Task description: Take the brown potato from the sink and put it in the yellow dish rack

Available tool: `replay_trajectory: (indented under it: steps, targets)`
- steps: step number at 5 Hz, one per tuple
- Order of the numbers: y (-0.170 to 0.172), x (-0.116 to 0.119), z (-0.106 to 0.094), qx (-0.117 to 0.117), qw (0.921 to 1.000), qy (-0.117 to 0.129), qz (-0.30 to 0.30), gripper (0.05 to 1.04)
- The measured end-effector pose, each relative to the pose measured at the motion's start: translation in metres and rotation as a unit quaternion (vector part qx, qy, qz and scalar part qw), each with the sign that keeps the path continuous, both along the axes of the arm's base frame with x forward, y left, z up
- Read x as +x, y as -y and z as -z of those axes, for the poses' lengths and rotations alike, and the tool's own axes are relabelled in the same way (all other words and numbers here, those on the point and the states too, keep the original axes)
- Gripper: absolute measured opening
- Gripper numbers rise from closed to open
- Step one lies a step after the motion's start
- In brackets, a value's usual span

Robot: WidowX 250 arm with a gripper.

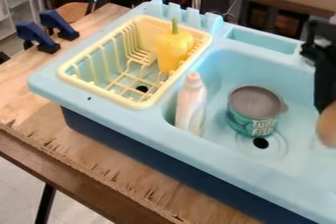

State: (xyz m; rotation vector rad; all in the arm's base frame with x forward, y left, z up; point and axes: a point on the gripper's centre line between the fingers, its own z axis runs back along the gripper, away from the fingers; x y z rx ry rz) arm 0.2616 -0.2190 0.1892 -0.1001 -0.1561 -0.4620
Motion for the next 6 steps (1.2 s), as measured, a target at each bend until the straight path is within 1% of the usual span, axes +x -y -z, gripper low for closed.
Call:
replay_trajectory:
  steps: [1, 2, 3, 4, 5, 6]
  targets:
    - [-0.024, -0.003, -0.030, -0.014, 0.9993, 0.031, -0.018, 0.503]
    - [-0.073, -0.010, -0.048, -0.031, 0.9969, 0.047, -0.055, 0.503]
    - [-0.117, -0.017, -0.061, -0.040, 0.9936, 0.058, -0.088, 0.503]
    - [-0.155, -0.027, -0.061, -0.047, 0.9899, 0.065, -0.117, 0.503]
    - [-0.171, -0.029, -0.048, -0.036, 0.9881, 0.057, -0.138, 0.503]
    - [-0.183, -0.030, -0.011, -0.021, 0.9858, 0.037, -0.162, 0.503]
